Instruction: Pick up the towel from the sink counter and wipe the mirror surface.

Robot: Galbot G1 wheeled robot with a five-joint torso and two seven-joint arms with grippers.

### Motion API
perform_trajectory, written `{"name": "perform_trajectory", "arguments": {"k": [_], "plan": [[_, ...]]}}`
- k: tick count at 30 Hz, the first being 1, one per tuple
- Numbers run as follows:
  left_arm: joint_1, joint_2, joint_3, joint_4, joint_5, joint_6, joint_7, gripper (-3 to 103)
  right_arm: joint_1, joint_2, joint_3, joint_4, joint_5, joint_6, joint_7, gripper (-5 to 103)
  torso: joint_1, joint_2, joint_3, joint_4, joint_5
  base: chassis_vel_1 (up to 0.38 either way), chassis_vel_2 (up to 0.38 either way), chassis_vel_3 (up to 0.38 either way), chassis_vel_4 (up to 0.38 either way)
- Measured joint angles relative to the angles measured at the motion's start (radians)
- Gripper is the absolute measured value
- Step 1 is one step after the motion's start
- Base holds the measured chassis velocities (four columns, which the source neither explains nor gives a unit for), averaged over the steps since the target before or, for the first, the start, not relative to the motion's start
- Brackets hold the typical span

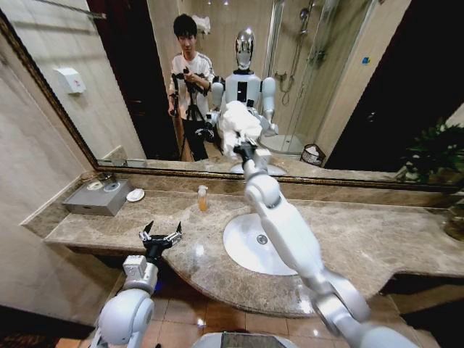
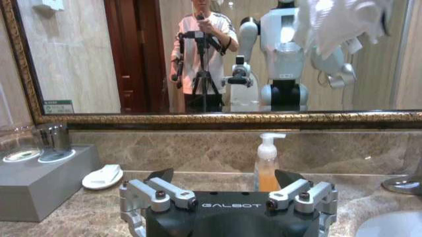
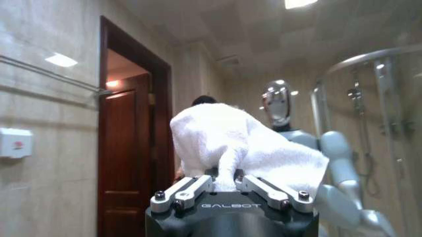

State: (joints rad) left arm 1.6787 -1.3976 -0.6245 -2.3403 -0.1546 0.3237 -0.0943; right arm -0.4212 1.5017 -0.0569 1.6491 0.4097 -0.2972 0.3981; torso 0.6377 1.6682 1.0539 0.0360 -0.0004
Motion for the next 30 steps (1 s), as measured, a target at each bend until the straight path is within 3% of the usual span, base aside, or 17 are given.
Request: {"name": "perform_trajectory", "arguments": {"k": [5, 13, 17, 23, 30], "plan": [[0.000, 0.000, 0.000, 0.000, 0.000, 0.000, 0.000, 100, -0.054, 0.013, -0.013, -0.038, -0.024, 0.010, -0.006, 8, 0.000, 0.000, 0.000, 0.0000, 0.0003, 0.000, 0.000, 0.000, 0.000], [0.000, 0.000, 0.000, 0.000, 0.000, 0.000, 0.000, 100, -0.076, -0.090, 0.052, -0.011, -0.011, 0.011, 0.029, 8, 0.000, 0.000, 0.000, -0.0006, 0.0006, 0.000, 0.000, 0.000, 0.000], [0.000, 0.000, 0.000, 0.000, 0.000, 0.000, 0.000, 100, -0.027, -0.105, 0.060, -0.003, -0.002, 0.011, 0.034, 8, 0.000, 0.000, 0.000, -0.0005, 0.0005, 0.000, 0.000, 0.000, 0.000], [0.000, 0.000, 0.000, 0.000, 0.000, 0.000, 0.000, 100, 0.006, -0.046, 0.031, -0.009, -0.013, 0.026, 0.029, 8, 0.000, 0.000, 0.000, 0.0003, 0.0003, 0.000, 0.000, 0.000, 0.000], [0.000, 0.000, 0.000, 0.000, 0.000, 0.000, 0.000, 100, -0.094, 0.013, 0.017, -0.054, -0.071, 0.034, 0.024, 8, 0.000, 0.000, 0.000, -0.0001, 0.0003, 0.000, 0.000, 0.000, 0.000]]}}
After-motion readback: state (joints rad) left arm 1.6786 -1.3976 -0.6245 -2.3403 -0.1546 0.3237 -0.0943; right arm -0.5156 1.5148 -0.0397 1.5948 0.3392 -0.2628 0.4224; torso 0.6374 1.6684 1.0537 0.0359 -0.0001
